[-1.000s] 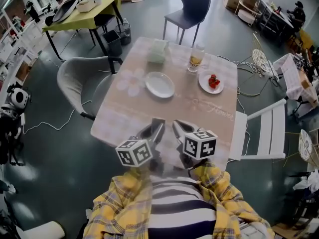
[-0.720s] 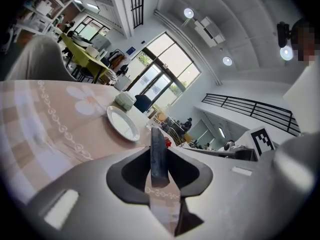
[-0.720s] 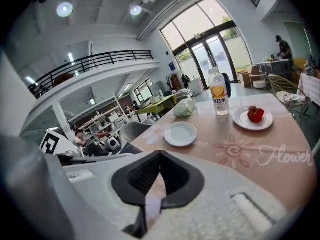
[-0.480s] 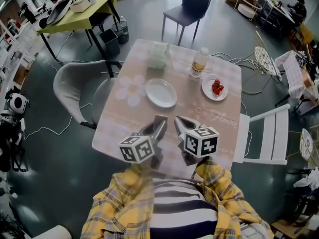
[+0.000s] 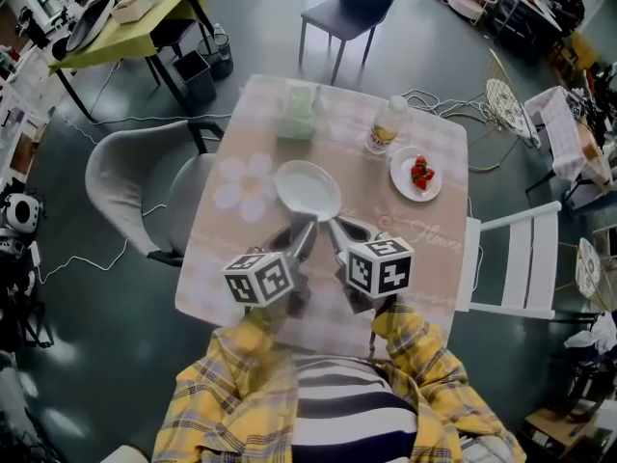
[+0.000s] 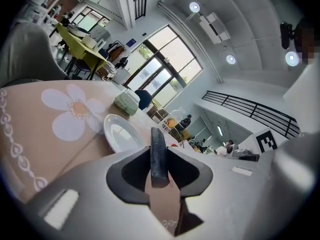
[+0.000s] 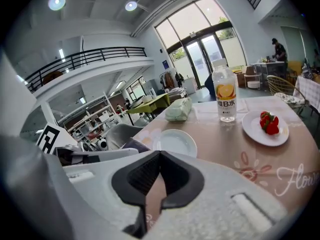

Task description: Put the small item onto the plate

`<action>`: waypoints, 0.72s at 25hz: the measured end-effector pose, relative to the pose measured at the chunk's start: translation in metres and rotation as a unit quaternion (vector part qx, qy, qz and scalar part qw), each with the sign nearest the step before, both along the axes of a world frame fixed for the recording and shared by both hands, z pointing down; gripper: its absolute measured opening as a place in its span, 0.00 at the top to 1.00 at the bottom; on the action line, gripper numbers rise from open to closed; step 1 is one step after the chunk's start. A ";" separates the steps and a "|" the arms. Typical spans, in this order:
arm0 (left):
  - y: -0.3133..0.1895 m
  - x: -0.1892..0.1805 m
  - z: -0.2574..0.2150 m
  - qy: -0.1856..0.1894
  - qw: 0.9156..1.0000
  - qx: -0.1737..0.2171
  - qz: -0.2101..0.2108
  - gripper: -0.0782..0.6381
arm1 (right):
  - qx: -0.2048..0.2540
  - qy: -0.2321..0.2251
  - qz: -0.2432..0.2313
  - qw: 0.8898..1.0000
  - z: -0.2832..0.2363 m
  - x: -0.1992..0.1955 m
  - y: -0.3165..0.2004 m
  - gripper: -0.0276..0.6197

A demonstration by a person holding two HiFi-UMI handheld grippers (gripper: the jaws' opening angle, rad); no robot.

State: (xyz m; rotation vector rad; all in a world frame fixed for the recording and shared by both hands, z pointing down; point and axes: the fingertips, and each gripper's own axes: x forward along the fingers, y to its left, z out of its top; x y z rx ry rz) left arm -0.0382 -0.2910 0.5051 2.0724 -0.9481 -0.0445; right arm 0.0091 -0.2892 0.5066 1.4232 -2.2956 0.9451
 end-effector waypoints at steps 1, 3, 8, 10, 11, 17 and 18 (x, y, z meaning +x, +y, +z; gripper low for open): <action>-0.004 -0.001 0.002 0.000 1.000 -0.002 -0.001 0.76 | -0.002 0.000 -0.001 1.000 0.002 -0.002 -0.003 0.95; -0.012 0.000 0.003 0.001 1.000 -0.005 -0.004 0.76 | -0.004 0.000 0.000 1.000 0.004 -0.002 -0.011 0.95; -0.029 0.004 0.007 0.005 1.000 -0.013 -0.004 0.76 | -0.007 -0.001 0.008 1.000 0.009 -0.002 -0.034 0.95; -0.034 0.004 0.008 0.003 1.000 -0.016 -0.001 0.76 | -0.005 0.004 0.006 1.000 0.010 -0.004 -0.043 0.95; -0.037 0.004 0.008 0.001 1.000 -0.016 0.002 0.76 | -0.004 0.007 0.004 1.000 0.010 -0.005 -0.047 0.95; -0.055 0.004 0.010 -0.008 1.000 -0.022 0.014 0.76 | 0.018 0.033 0.002 0.999 0.010 -0.006 -0.067 0.95; -0.058 0.004 0.011 -0.009 1.000 -0.023 0.014 0.76 | 0.015 0.035 0.001 0.999 0.013 -0.006 -0.067 0.95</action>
